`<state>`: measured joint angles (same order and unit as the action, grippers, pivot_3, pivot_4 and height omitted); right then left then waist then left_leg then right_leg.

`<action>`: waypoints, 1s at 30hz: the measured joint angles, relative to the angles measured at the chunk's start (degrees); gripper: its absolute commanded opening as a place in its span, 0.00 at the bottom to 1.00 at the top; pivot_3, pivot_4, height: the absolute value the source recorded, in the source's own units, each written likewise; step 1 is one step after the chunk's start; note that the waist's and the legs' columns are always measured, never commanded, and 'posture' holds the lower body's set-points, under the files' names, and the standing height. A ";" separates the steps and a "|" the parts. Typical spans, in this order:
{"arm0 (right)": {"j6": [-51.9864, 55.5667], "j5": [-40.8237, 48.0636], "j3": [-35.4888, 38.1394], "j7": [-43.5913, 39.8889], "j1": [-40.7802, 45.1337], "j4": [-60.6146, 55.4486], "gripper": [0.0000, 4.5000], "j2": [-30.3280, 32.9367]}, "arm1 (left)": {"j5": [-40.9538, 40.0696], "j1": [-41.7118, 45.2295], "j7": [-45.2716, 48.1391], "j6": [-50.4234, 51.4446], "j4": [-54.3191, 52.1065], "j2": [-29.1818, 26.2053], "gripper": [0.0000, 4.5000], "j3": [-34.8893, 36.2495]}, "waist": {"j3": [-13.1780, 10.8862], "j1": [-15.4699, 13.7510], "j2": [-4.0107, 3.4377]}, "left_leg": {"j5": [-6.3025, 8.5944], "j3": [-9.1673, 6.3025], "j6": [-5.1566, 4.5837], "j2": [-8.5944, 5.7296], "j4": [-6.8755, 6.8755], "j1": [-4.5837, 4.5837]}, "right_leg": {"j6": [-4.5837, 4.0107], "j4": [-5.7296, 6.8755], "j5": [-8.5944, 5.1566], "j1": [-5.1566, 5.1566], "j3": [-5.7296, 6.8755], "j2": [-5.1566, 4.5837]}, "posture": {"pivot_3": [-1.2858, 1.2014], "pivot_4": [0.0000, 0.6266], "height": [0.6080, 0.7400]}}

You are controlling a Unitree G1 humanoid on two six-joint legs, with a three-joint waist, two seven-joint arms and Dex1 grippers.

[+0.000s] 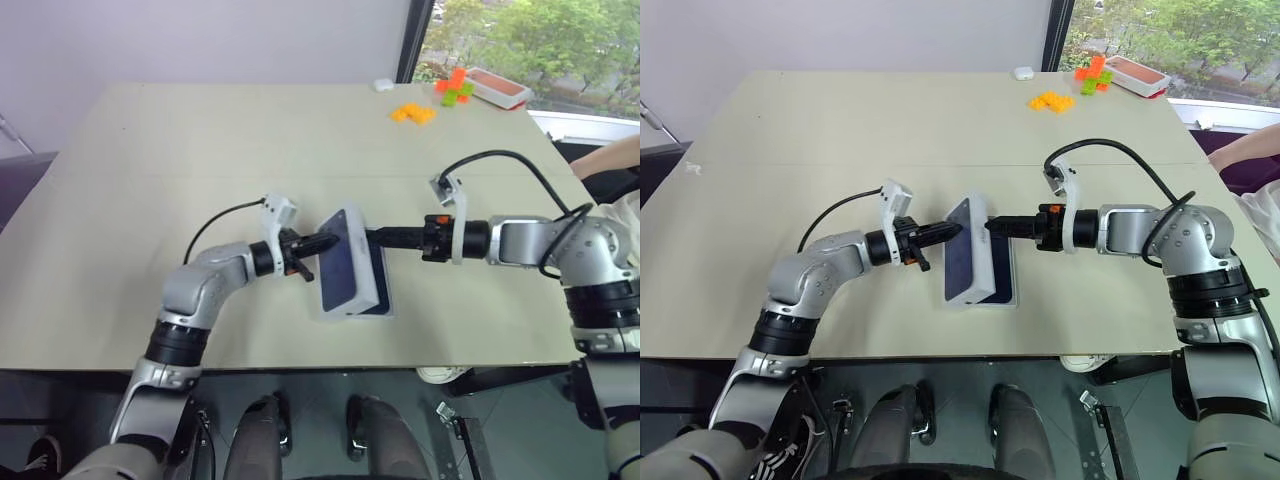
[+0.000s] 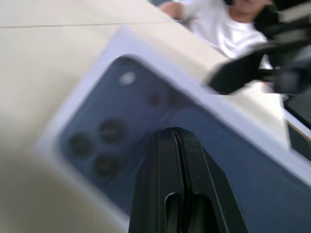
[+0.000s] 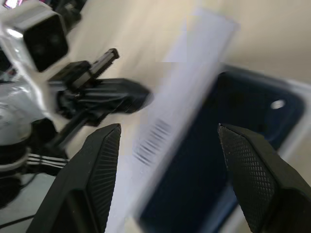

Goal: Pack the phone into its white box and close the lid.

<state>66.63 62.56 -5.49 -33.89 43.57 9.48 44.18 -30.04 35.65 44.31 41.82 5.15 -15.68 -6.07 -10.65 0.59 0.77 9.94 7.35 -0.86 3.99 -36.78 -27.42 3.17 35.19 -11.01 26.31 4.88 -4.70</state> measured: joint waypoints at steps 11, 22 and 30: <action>-10.71 -20.39 -3.45 -15.26 0.02 1.23 0.68 1.95 | 1.88 0.42 0.59 -1.93 2.25 -2.13 0.00 1.94 | 0.00 0.16 0.00 | 0.04 0.00 -0.06 0.03 -0.09 -0.05 | -0.09 0.05 0.06 0.04 -0.01 0.00 | 0.52 0.24 1.00; -22.14 -34.33 -5.18 -17.05 -1.92 0.57 0.01 -1.93 | 4.72 -5.85 2.06 1.02 -2.78 -11.98 0.00 1.62 | 0.00 -0.12 0.00 | 0.13 0.03 0.10 0.02 -0.15 -0.05 | -0.11 0.09 0.06 0.04 0.00 -0.06 | 0.52 0.24 1.00; -24.51 -40.37 -7.50 -18.02 -4.66 -1.88 0.01 -3.30 | 8.16 -3.52 2.78 0.27 1.52 -8.08 0.00 -3.89 | 0.00 -0.11 -0.01 | 0.14 0.06 0.08 -0.02 -0.18 -0.06 | -0.11 0.08 0.07 0.04 0.00 -0.16 | 0.52 0.24 1.00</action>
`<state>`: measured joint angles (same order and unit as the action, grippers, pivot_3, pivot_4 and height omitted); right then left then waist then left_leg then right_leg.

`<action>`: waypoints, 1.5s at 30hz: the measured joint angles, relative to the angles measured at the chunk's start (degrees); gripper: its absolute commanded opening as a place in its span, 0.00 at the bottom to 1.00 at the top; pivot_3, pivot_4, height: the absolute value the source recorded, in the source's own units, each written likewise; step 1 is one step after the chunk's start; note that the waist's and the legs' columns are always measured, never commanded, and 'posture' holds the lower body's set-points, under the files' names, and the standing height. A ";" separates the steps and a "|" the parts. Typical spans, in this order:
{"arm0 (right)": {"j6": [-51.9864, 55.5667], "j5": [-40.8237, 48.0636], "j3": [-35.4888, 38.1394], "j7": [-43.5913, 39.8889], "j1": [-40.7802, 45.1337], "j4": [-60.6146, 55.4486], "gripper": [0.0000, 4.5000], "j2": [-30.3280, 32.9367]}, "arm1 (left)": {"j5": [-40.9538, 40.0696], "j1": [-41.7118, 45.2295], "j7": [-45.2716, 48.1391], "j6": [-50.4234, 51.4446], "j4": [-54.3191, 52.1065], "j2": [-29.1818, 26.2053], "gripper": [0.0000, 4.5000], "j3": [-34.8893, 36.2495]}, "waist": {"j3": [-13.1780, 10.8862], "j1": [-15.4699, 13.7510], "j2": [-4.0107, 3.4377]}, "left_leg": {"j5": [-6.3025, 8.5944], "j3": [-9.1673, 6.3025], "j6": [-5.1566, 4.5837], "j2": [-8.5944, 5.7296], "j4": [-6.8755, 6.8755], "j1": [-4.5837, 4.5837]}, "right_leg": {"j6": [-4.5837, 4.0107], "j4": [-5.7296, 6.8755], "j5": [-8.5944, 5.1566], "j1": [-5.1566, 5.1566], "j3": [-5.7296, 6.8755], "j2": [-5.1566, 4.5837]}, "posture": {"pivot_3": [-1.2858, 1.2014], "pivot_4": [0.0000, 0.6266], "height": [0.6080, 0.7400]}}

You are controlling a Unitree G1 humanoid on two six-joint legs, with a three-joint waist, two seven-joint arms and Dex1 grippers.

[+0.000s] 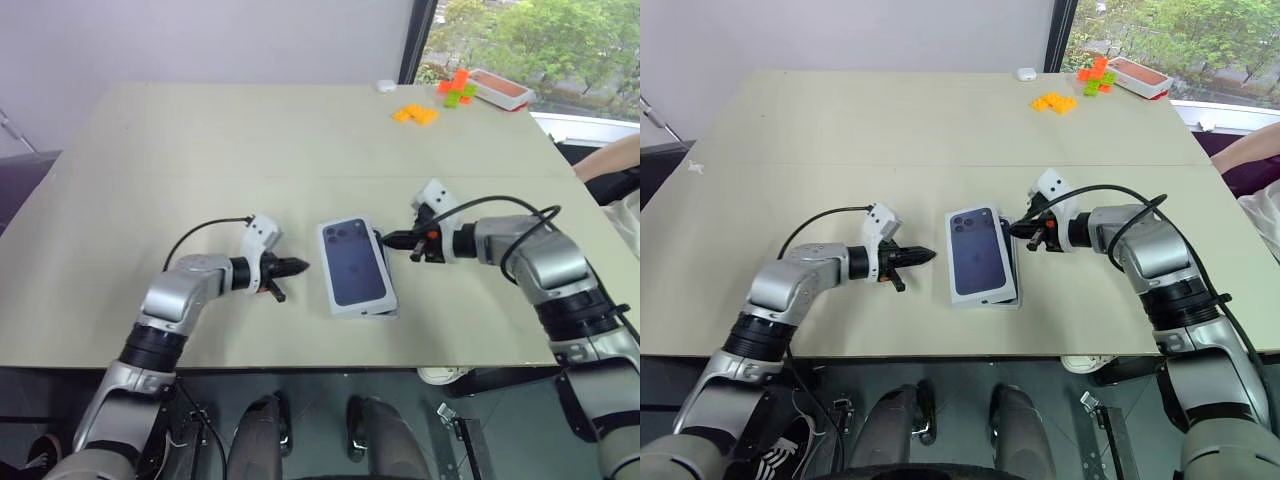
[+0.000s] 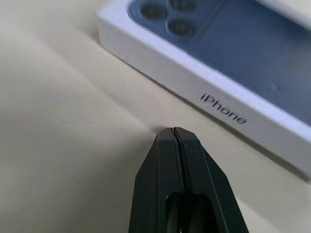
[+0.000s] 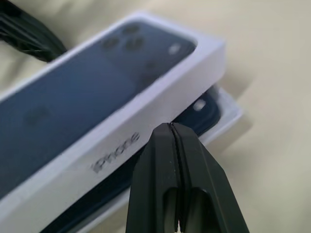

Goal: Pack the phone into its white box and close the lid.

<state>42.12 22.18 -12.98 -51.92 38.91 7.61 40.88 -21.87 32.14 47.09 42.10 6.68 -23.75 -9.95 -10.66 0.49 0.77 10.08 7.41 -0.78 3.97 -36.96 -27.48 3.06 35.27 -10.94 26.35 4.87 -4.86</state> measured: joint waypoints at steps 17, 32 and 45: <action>-0.16 -4.48 0.31 -1.41 -1.44 -1.65 0.01 0.72 | 0.87 3.05 0.17 1.18 3.58 5.85 0.00 0.26 | 0.00 0.10 0.00 | -0.01 -0.03 -0.01 -0.01 -0.12 0.03 | 0.01 0.14 0.00 -0.05 0.00 0.02 | 0.52 0.24 1.00; -0.02 -6.58 0.42 -2.27 -2.80 -2.01 0.01 0.29 | 0.57 3.07 0.08 2.55 0.98 5.42 0.00 0.52 | 0.00 0.16 0.00 | -0.02 -0.03 -0.03 -0.01 -0.15 0.05 | 0.01 0.25 0.00 -0.03 0.00 0.06 | 0.52 0.24 1.00; -0.04 -8.49 0.40 -1.68 -2.85 -2.37 0.01 -1.32 | 2.15 2.42 -1.44 2.00 2.16 5.67 0.00 0.38 | 0.00 0.20 0.00 | -0.01 -0.04 -0.02 -0.01 -0.16 0.06 | 0.01 0.29 0.00 -0.03 0.00 0.07 | 0.52 0.24 1.00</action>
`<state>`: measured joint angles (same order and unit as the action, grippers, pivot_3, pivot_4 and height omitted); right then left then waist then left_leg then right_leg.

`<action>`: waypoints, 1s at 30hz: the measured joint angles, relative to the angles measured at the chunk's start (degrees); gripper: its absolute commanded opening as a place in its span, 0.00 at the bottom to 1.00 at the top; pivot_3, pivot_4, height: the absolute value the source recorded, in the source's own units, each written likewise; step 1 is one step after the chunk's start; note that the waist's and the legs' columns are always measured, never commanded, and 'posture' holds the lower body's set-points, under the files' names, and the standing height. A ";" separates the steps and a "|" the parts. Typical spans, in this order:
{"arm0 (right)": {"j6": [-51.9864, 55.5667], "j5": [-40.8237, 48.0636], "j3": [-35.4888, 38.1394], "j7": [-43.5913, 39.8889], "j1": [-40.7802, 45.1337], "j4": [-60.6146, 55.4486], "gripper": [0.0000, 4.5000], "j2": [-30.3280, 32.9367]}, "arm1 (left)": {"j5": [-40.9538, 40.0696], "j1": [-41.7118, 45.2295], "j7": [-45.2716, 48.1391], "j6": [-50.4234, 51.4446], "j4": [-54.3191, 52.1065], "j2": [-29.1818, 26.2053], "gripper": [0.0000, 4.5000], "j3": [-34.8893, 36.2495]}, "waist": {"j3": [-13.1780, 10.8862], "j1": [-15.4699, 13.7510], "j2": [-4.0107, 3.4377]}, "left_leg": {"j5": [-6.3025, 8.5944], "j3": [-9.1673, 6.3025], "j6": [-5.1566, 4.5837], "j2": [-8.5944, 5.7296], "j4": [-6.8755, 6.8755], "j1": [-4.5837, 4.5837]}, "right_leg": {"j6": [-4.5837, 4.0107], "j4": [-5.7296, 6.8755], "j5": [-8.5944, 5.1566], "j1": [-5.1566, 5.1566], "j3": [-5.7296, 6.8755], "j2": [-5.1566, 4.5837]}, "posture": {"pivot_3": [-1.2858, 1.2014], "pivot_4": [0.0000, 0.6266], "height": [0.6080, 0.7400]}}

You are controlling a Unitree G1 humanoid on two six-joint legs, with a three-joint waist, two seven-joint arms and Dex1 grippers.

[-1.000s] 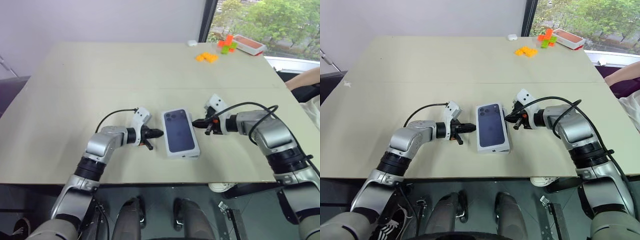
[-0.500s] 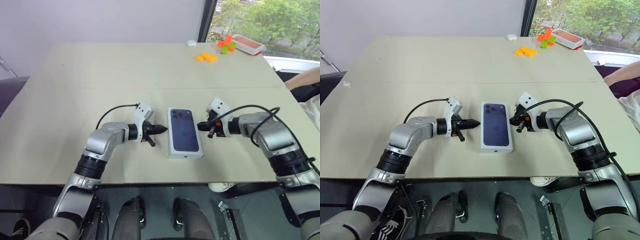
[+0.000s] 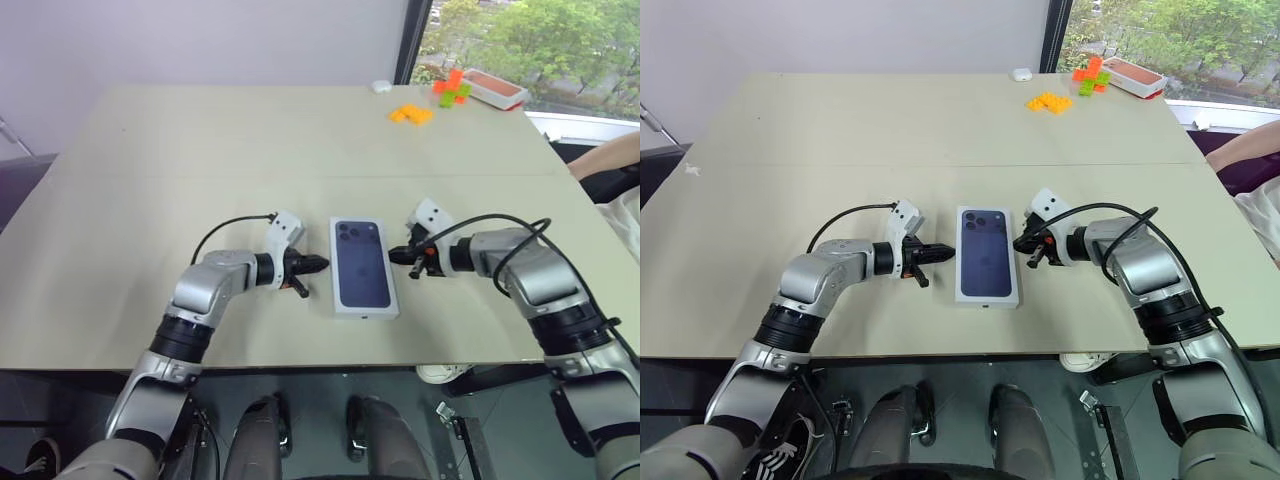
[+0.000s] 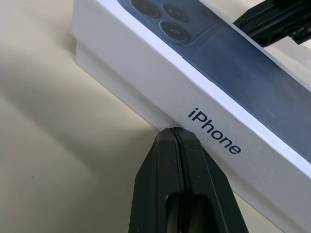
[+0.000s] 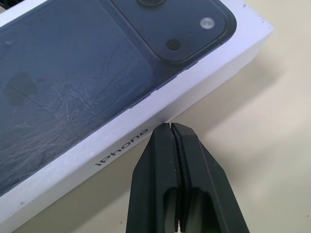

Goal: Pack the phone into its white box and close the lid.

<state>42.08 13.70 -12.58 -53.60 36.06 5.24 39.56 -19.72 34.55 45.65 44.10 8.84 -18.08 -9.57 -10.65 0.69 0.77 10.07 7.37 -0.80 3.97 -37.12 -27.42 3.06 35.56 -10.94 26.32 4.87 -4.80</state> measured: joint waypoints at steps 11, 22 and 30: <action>-4.96 -3.63 0.25 -0.10 2.49 5.05 0.01 0.78 | 0.14 -0.06 -0.16 -0.73 0.05 -3.52 0.00 2.59 | 0.00 0.02 0.00 | 0.00 0.01 0.01 0.00 -0.01 0.00 | 0.00 0.01 0.00 0.02 0.00 -0.01 | 0.52 0.24 1.00; -5.95 -1.60 6.06 1.13 7.00 8.40 0.01 -3.17 | -1.01 5.63 -3.87 -3.95 2.97 2.95 0.00 7.48 | 0.00 -0.28 0.01 | -0.07 0.11 -0.12 -0.02 -0.10 0.00 | 0.02 -0.01 0.01 -0.11 0.00 -0.02 | 0.52 0.24 1.00; -4.78 -2.94 3.54 2.23 4.30 6.90 0.01 -6.30 | -0.44 6.72 -4.31 -6.09 8.41 6.59 0.00 6.45 | 0.01 0.06 0.01 | -0.10 0.06 -0.13 -0.01 -0.10 0.09 | 0.16 0.46 0.00 0.06 0.00 0.02 | 0.52 0.24 1.00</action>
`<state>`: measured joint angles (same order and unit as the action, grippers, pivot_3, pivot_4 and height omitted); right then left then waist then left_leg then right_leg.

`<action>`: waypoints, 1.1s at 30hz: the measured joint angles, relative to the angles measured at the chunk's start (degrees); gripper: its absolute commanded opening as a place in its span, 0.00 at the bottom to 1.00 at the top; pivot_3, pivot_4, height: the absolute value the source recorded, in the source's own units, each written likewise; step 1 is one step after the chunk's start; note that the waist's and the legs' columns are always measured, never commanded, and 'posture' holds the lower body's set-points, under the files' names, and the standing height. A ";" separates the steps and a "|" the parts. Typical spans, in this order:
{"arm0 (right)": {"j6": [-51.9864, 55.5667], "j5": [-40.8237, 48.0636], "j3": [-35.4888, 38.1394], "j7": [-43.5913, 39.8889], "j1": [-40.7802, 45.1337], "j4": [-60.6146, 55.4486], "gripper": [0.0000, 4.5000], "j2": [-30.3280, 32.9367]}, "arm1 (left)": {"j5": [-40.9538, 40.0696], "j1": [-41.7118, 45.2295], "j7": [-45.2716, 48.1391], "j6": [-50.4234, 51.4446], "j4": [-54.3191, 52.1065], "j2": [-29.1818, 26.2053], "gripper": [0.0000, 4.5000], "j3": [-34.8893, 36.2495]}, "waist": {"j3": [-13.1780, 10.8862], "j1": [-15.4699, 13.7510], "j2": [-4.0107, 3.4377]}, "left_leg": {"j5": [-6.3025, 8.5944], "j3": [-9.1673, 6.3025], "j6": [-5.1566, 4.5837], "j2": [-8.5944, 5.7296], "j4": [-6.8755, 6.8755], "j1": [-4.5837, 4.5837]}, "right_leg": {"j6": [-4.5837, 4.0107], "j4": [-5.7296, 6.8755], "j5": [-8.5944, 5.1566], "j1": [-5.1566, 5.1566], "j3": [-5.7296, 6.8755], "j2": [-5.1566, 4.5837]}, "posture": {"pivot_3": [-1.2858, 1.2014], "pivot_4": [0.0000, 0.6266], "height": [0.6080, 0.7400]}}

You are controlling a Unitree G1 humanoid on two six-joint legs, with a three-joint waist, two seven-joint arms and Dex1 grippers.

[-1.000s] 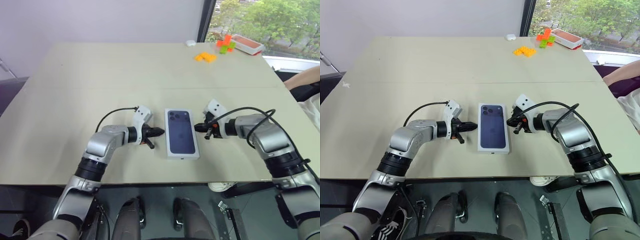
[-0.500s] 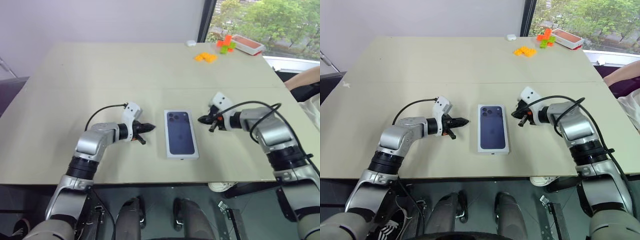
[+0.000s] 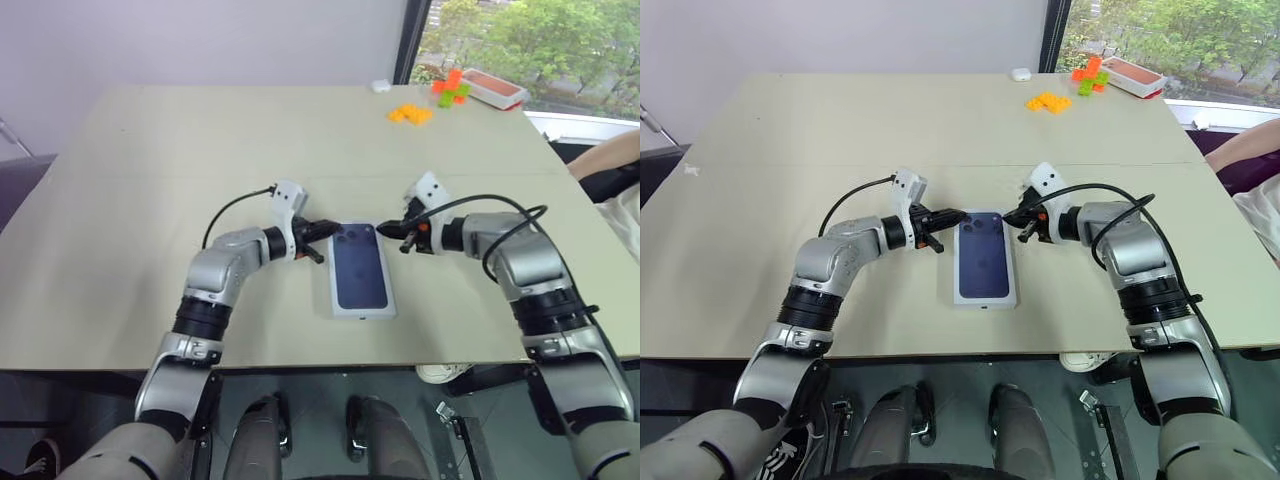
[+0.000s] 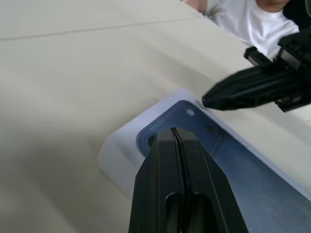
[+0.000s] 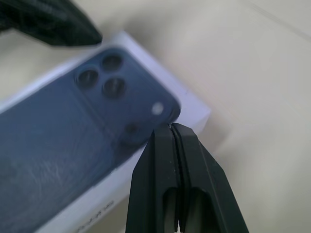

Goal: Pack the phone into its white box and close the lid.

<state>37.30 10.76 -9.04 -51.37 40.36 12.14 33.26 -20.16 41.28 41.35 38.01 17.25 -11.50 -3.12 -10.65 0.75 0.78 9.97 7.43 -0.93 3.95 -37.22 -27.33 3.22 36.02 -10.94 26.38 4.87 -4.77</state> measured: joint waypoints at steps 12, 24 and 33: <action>5.73 2.84 -3.92 -10.96 -8.01 -15.95 0.01 9.10 | -1.11 -8.69 11.33 6.50 -9.06 -9.86 0.00 -6.84 | 0.11 -0.06 -0.01 | 0.11 -0.11 0.17 -0.04 0.00 0.18 | -0.04 -0.09 -0.10 -0.18 0.00 -0.24 | 0.52 0.24 1.00; 1.83 7.12 6.25 -4.21 -0.26 -4.56 0.90 2.77 | -4.20 -5.73 7.02 -1.25 -10.69 -14.83 0.88 6.91 | 0.01 0.05 -0.01 | 0.11 -0.03 0.18 -0.02 0.06 0.07 | -0.24 -0.22 0.25 0.07 0.05 -0.21 | 0.52 0.24 1.00; -10.38 3.92 7.46 -5.13 0.45 7.16 1.00 4.72 | -4.15 -10.36 11.67 -7.46 -4.52 -26.09 0.99 13.18 | 0.00 0.00 -0.02 | 0.11 0.15 0.17 -0.02 0.17 -0.07 | -0.13 -0.57 0.18 0.10 0.04 -0.23 | 0.52 0.24 1.00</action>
<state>26.92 14.68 -1.59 -56.50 40.81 19.30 37.98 -24.31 30.91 53.02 30.55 12.73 -37.58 10.05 -10.65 0.75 0.76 10.08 7.58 -0.76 3.93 -37.05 -27.40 3.10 35.46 -10.76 26.48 4.92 -5.00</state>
